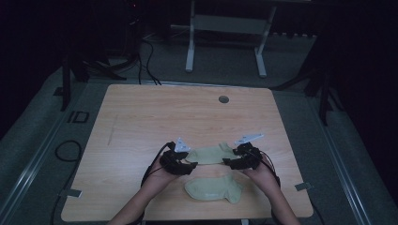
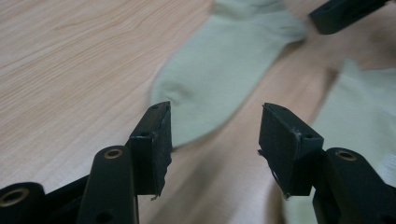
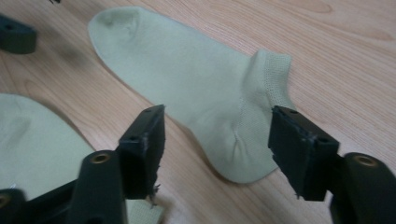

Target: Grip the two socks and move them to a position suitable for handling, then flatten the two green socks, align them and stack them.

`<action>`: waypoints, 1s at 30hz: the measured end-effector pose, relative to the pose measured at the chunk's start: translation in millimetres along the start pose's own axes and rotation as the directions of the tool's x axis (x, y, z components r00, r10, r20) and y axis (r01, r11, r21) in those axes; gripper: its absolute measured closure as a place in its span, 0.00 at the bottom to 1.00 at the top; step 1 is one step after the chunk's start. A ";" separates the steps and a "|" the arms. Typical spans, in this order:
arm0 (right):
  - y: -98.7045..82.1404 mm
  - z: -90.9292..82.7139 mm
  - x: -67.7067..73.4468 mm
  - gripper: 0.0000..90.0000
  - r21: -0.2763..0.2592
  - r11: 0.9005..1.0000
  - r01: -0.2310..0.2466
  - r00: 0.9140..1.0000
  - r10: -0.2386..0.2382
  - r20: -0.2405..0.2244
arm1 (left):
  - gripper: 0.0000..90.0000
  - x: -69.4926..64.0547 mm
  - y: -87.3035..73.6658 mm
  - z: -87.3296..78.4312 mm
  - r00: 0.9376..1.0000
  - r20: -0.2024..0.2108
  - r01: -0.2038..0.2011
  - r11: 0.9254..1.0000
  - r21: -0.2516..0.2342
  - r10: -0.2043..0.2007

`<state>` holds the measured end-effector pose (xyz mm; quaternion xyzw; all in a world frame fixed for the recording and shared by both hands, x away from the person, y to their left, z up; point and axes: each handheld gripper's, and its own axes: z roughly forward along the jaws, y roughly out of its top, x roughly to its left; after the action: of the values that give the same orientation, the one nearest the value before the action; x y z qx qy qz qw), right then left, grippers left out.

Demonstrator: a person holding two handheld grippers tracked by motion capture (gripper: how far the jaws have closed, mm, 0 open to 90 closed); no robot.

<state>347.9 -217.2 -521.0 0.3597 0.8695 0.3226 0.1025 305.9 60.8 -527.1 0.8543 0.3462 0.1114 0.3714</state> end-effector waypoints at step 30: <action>-79.9 -28.5 35.1 0.73 0.079 0.997 0.020 0.999 -0.018 -0.028 | 0.66 -32.2 -50.5 -8.3 0.998 0.067 0.001 0.997 0.076 -0.006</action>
<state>266.3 -249.4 -547.8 0.3507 0.8863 0.2920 0.0792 252.8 68.2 -555.1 0.8704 0.3391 0.0690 0.3504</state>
